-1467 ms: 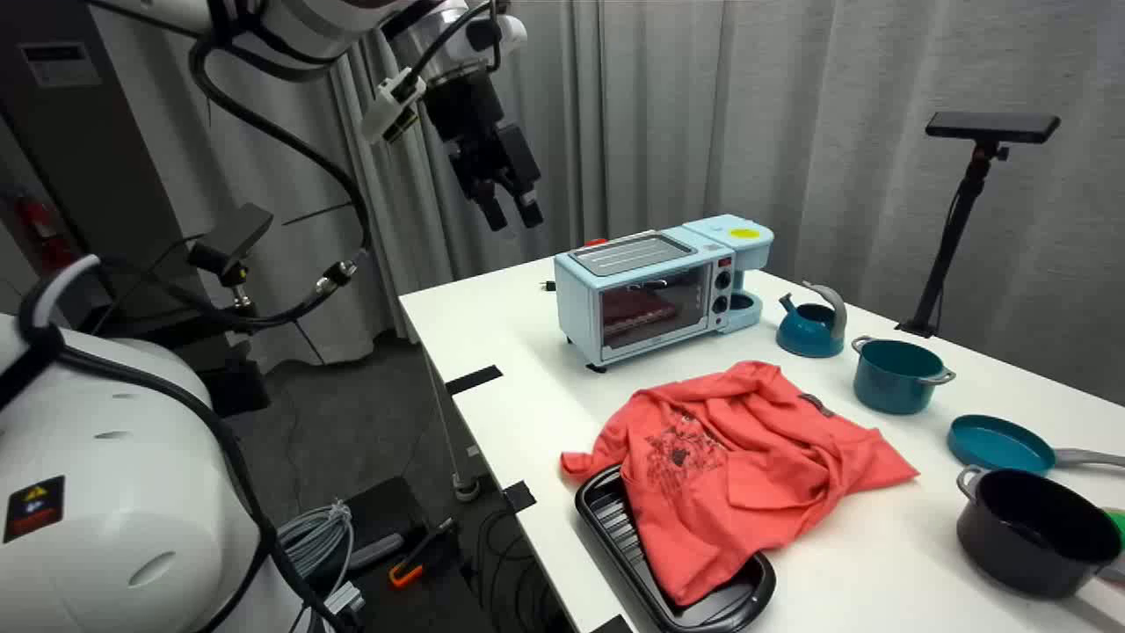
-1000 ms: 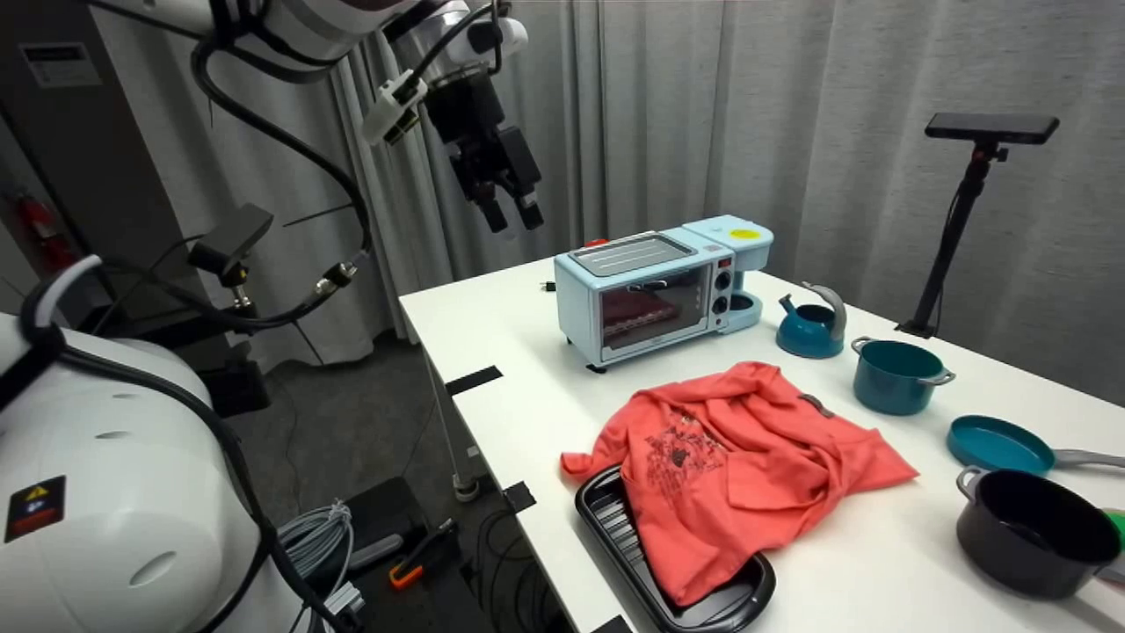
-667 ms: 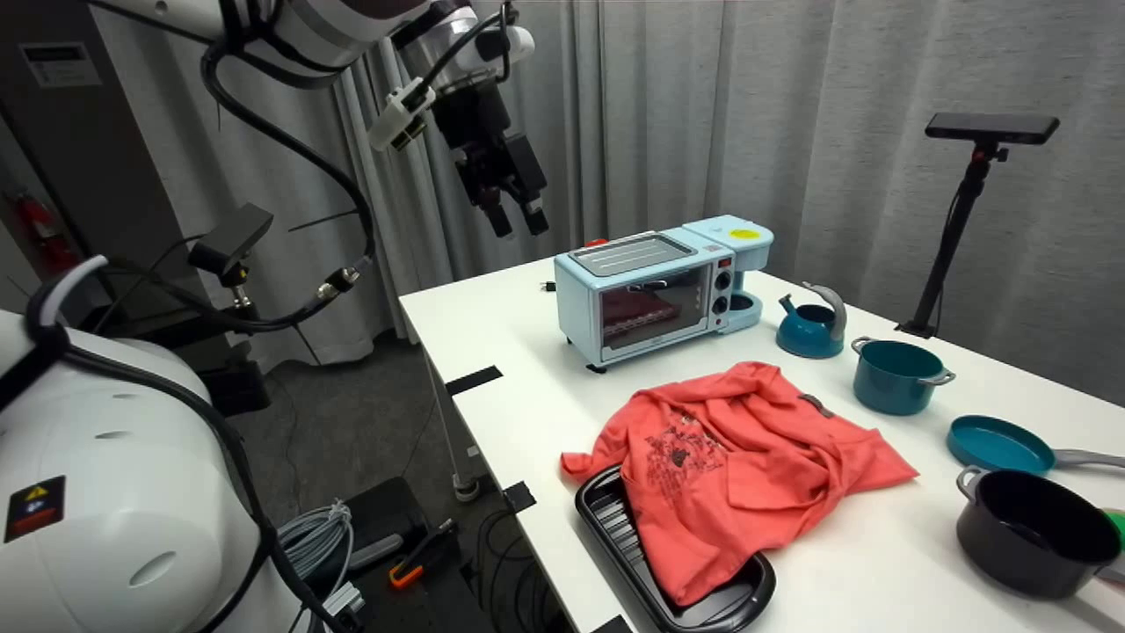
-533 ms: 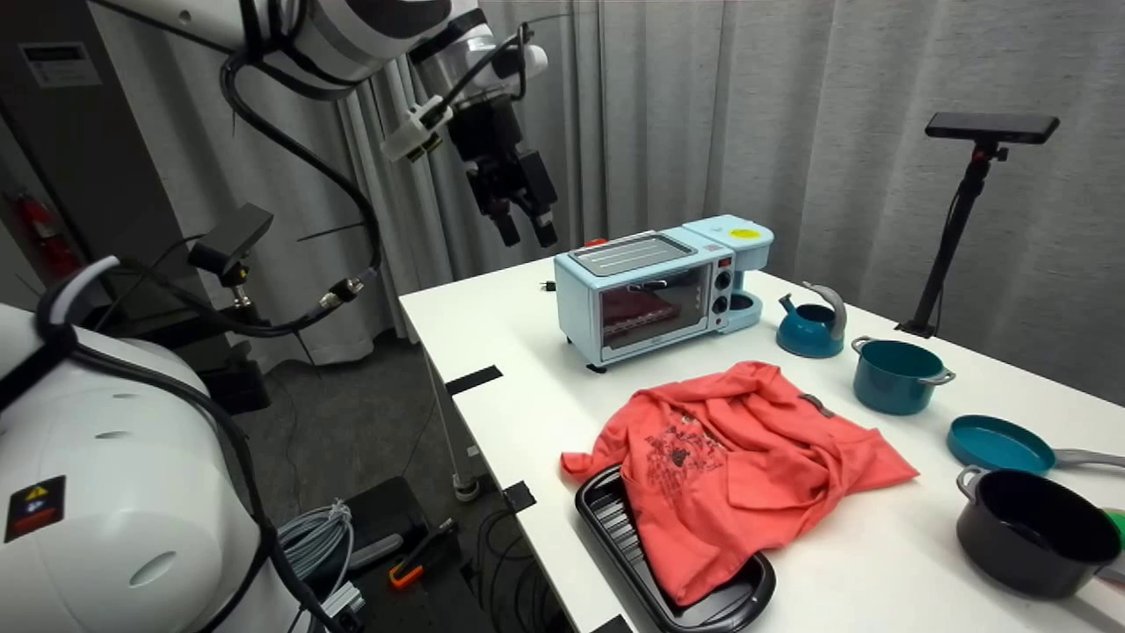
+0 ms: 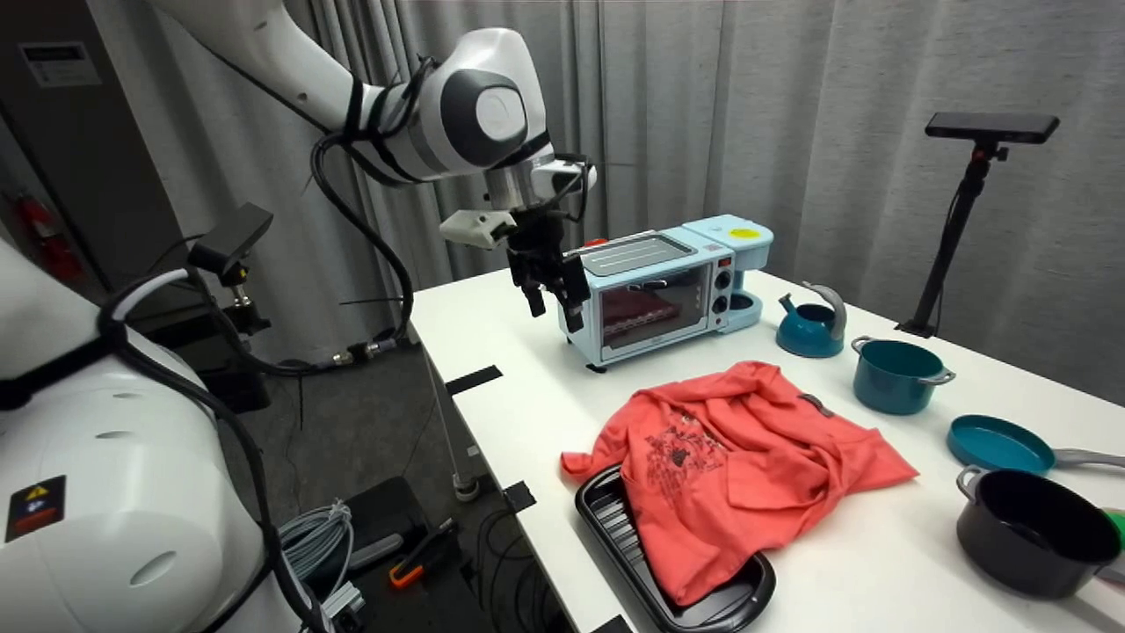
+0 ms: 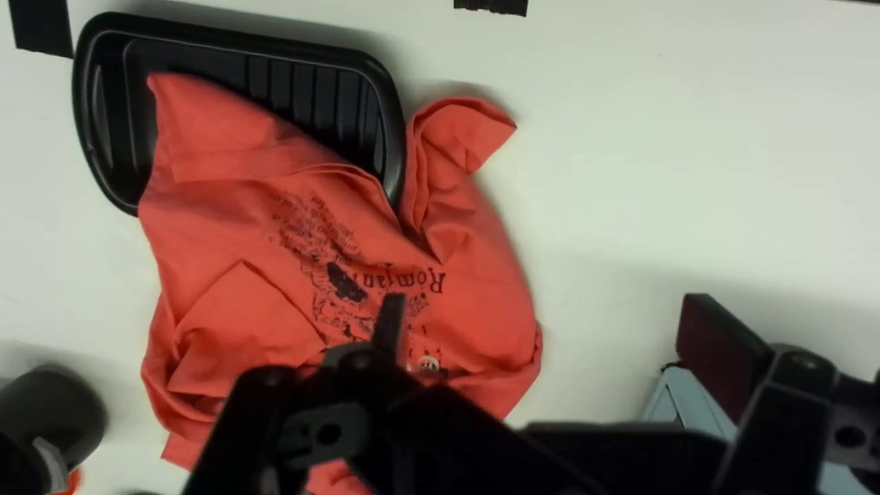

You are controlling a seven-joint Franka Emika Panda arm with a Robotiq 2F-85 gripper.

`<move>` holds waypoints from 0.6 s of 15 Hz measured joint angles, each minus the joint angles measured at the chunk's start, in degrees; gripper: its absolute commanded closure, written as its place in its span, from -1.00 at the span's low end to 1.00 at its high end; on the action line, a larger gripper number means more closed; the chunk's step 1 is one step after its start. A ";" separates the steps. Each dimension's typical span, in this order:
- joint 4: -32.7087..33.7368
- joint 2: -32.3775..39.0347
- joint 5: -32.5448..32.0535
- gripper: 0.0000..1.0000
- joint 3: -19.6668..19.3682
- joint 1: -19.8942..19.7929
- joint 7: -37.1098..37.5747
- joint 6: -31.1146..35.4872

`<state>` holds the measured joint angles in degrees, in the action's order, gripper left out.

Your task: Fold the sweatshirt

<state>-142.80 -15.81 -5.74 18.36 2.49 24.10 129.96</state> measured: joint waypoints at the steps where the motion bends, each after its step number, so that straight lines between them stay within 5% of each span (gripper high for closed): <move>1: -0.12 1.98 0.00 -1.00 0.00 0.02 0.45 1.09; 9: 0.09 8.02 -0.25 -1.00 -0.88 0.38 1.77 3.22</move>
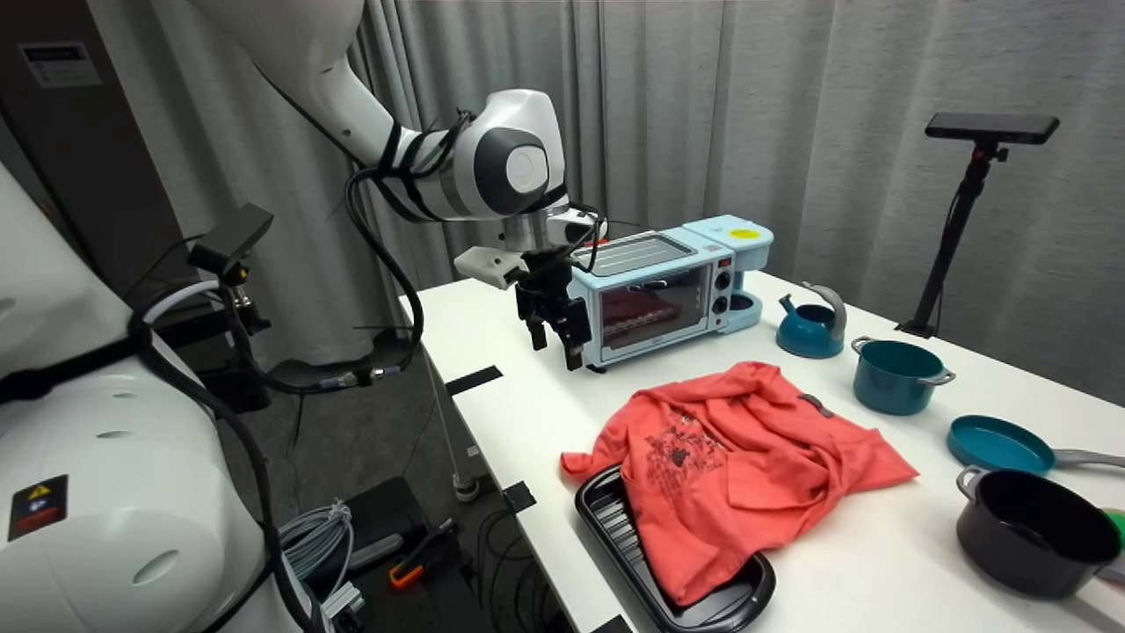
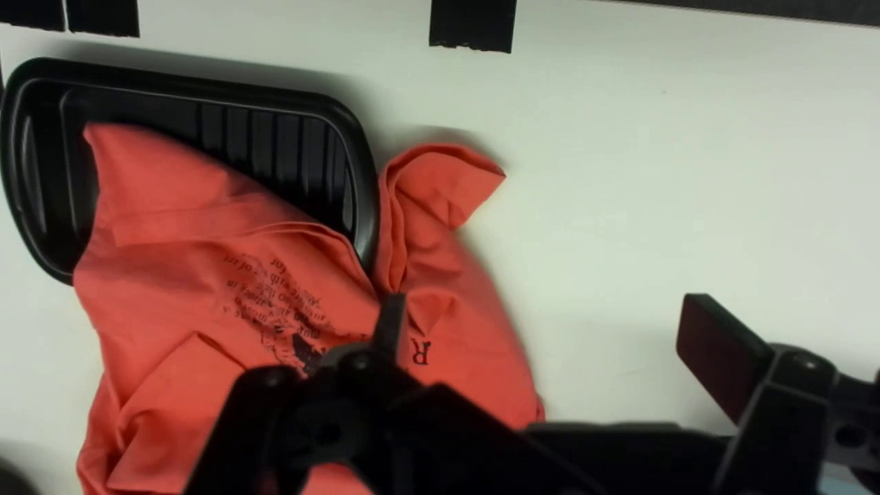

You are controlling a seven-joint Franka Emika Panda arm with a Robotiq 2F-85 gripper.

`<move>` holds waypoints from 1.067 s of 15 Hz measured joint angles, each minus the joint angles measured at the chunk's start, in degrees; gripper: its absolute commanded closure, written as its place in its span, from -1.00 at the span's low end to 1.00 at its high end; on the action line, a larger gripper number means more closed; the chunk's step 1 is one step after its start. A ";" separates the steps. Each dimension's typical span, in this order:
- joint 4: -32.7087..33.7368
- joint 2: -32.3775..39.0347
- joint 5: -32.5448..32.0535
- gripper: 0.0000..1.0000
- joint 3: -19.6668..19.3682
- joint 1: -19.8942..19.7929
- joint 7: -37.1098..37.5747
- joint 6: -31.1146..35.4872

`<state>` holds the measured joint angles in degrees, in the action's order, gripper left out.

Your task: Fold the sweatshirt

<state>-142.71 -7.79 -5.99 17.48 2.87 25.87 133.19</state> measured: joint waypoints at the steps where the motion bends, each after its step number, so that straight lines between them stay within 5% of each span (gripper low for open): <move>1: -0.01 0.02 0.00 -1.00 -0.08 0.09 0.00 -0.01; 9: -0.32 6.91 -9.89 -1.00 -2.07 0.18 8.26 2.83; 16: -0.17 17.43 -11.72 -1.00 -5.66 3.84 16.16 10.16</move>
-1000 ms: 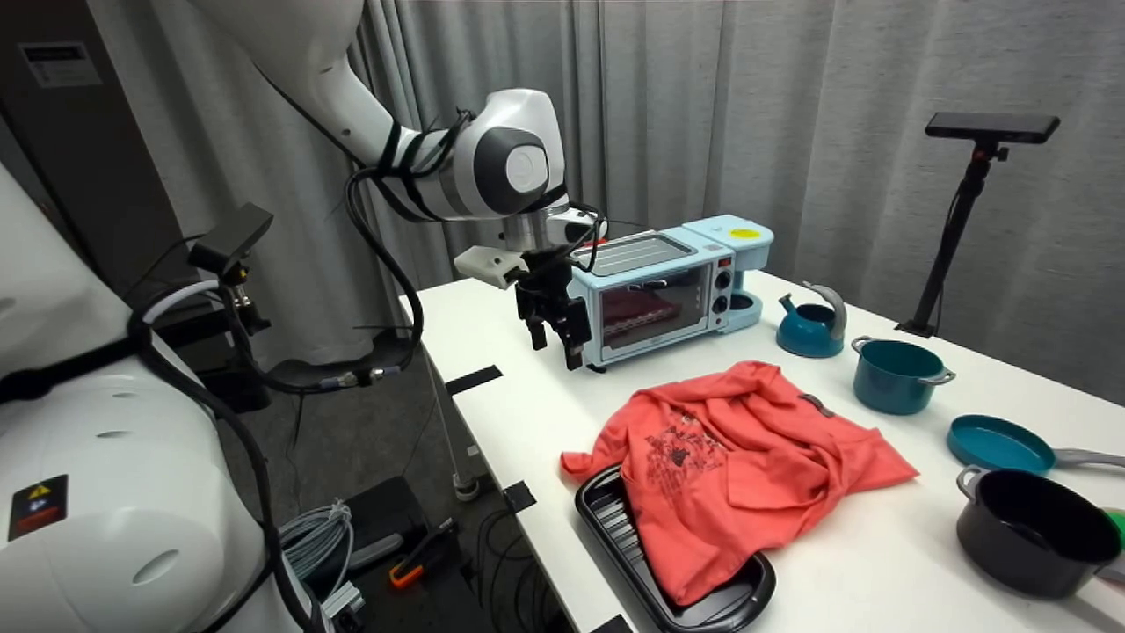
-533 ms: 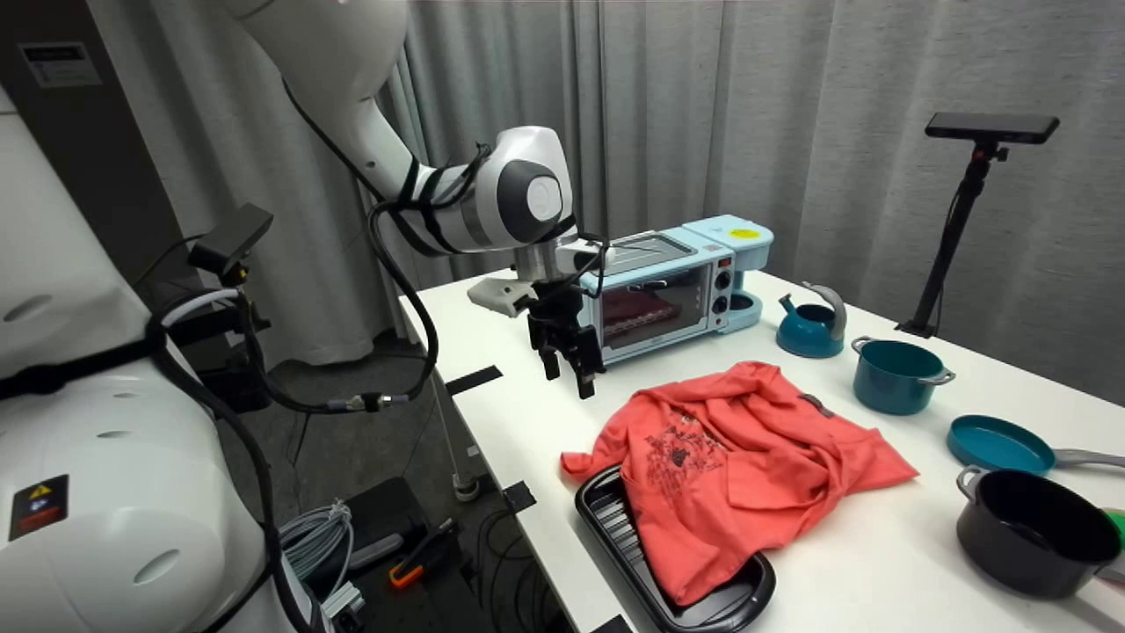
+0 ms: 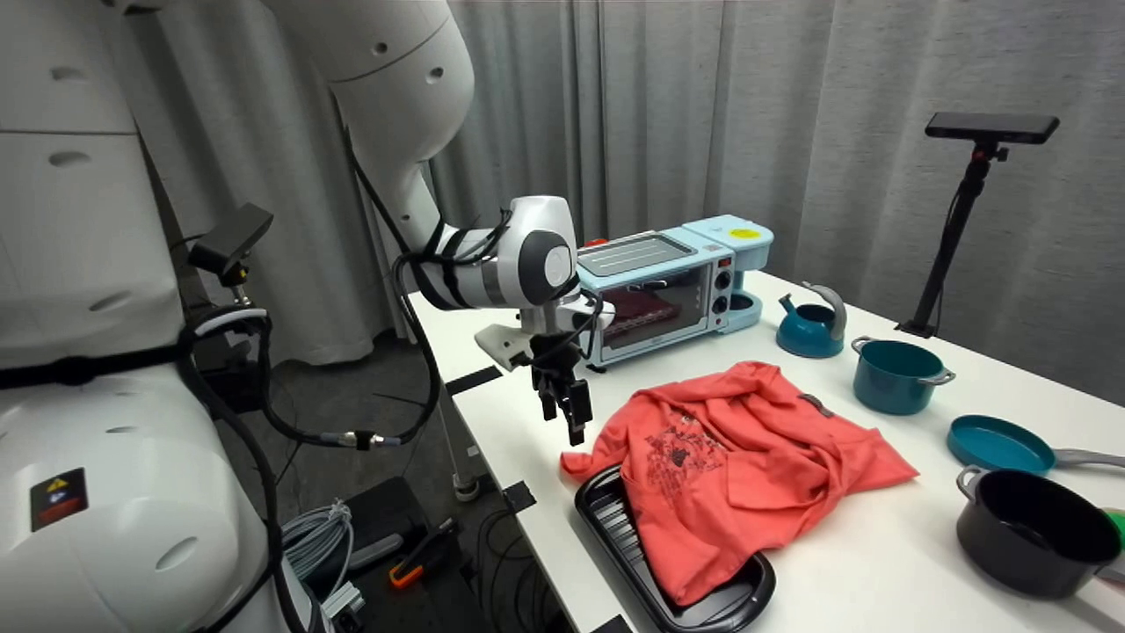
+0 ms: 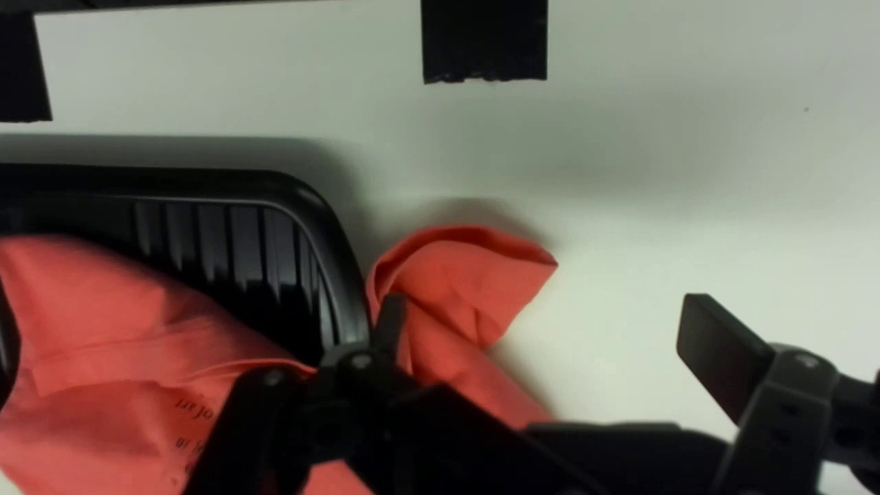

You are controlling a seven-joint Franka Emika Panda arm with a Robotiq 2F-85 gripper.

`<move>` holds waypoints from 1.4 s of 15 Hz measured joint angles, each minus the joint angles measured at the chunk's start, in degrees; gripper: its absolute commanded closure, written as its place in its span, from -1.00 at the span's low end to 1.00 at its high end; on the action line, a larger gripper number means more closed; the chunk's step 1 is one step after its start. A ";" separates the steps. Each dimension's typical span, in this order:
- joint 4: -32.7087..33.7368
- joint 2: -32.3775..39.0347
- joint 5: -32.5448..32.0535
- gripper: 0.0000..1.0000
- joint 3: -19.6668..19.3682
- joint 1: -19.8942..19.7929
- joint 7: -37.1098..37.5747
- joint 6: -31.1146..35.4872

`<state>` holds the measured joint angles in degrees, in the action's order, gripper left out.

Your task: Fold the sweatshirt

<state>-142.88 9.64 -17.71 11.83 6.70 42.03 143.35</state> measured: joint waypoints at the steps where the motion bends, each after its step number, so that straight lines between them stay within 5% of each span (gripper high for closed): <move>1: 0.14 1.31 0.00 -1.00 -0.71 0.84 0.77 0.79; 9: 4.22 9.71 0.00 -1.00 -7.46 6.75 2.90 2.90; 11: 5.35 10.92 -0.50 -0.45 -8.97 8.23 3.17 2.90; 21: 6.73 12.35 -0.70 1.00 -12.22 10.30 3.68 2.72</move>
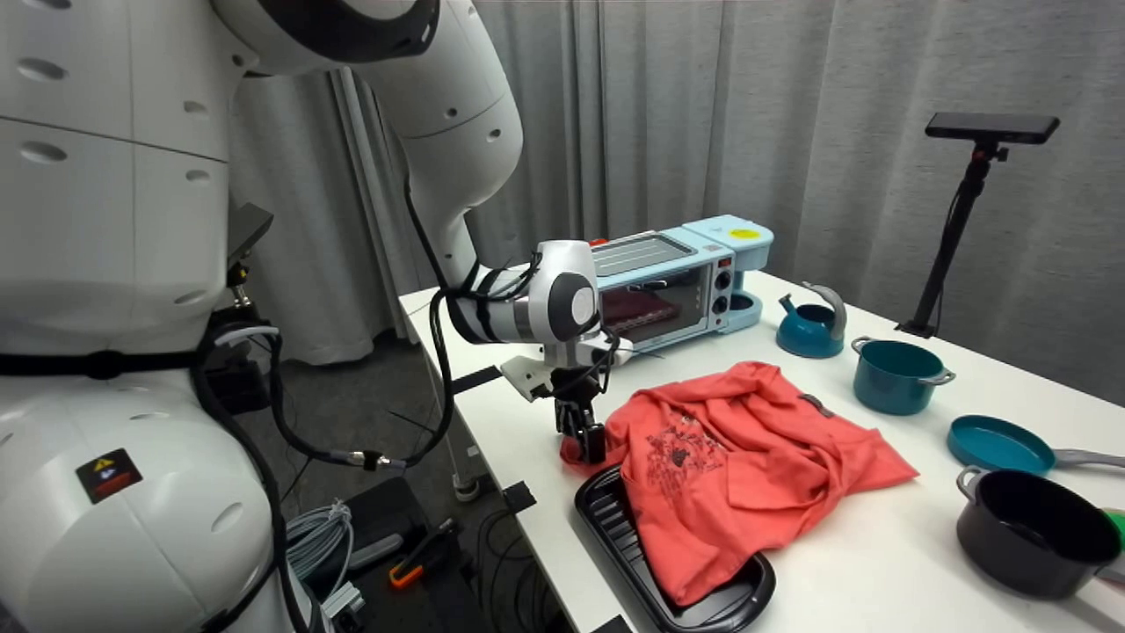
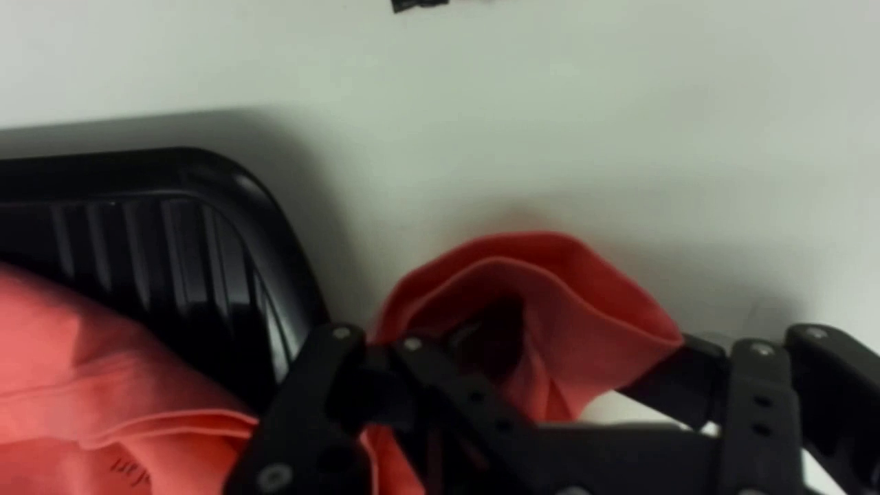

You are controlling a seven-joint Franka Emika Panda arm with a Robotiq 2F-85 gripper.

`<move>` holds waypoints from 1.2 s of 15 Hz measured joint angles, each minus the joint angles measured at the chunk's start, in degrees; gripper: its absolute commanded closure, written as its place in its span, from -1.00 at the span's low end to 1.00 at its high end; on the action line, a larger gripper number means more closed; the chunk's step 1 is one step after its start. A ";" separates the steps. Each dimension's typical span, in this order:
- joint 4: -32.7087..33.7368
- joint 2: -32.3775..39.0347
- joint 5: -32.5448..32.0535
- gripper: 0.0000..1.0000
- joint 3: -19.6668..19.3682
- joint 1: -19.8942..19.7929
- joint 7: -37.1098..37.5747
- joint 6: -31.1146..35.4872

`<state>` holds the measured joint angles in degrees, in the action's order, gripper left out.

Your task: Fold the sweatshirt

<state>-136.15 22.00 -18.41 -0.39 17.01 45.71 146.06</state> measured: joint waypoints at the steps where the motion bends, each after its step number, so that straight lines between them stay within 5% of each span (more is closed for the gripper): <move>1: 0.00 -0.04 0.00 1.00 -0.25 0.00 0.03 -0.04; 11: 0.58 -6.05 2.75 1.00 -2.01 -2.71 -0.32 -0.37; 18: 8.85 -6.82 3.09 1.00 -4.70 -5.62 3.78 -0.21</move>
<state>-127.31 15.18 -15.32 -5.09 11.39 49.48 145.86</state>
